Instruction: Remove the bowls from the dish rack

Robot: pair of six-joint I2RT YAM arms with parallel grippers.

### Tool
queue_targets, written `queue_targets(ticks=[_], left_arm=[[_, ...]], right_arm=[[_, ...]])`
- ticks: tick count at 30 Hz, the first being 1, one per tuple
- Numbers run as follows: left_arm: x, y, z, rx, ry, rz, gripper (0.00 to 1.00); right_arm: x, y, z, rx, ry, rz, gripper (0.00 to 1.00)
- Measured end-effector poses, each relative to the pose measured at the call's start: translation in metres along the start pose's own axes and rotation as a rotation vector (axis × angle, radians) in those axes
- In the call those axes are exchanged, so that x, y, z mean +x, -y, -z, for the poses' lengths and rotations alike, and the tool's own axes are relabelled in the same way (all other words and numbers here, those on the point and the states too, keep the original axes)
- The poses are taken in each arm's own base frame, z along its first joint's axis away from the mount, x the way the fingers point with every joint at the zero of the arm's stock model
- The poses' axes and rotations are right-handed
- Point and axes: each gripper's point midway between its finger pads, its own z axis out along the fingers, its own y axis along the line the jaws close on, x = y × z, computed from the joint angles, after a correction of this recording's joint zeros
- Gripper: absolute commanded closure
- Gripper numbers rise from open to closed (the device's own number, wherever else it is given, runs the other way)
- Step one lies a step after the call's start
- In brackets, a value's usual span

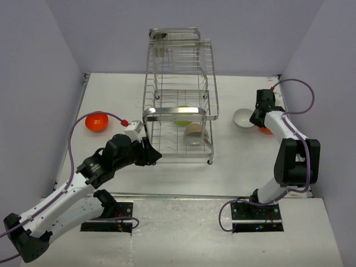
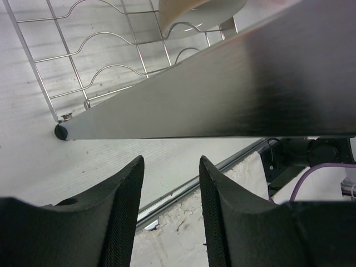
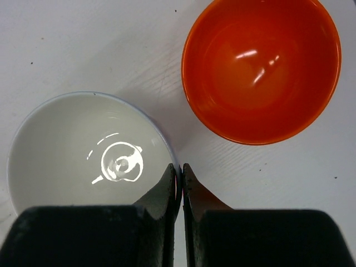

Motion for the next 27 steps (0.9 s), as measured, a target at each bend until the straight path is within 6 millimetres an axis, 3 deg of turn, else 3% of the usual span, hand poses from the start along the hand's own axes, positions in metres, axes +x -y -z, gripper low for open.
queue_targets(ticks=[9, 17, 25, 27], left_arm=[[0.003, -0.002, -0.004, -0.011, -0.018, 0.000, 0.54], [0.003, -0.001, -0.004, -0.007, -0.020, 0.000, 0.54], [0.004, -0.002, -0.004, -0.010, -0.023, -0.001, 0.51], [0.004, -0.002, -0.004, -0.010, -0.024, -0.001, 0.48]], right_arm=[[-0.010, -0.008, -0.015, 0.003, -0.013, 0.009, 1.00], [0.005, 0.000, -0.028, 0.047, -0.066, 0.034, 1.00], [0.007, 0.001, -0.035, 0.060, -0.072, 0.037, 1.00], [0.007, 0.001, -0.036, 0.060, -0.072, 0.035, 0.94]])
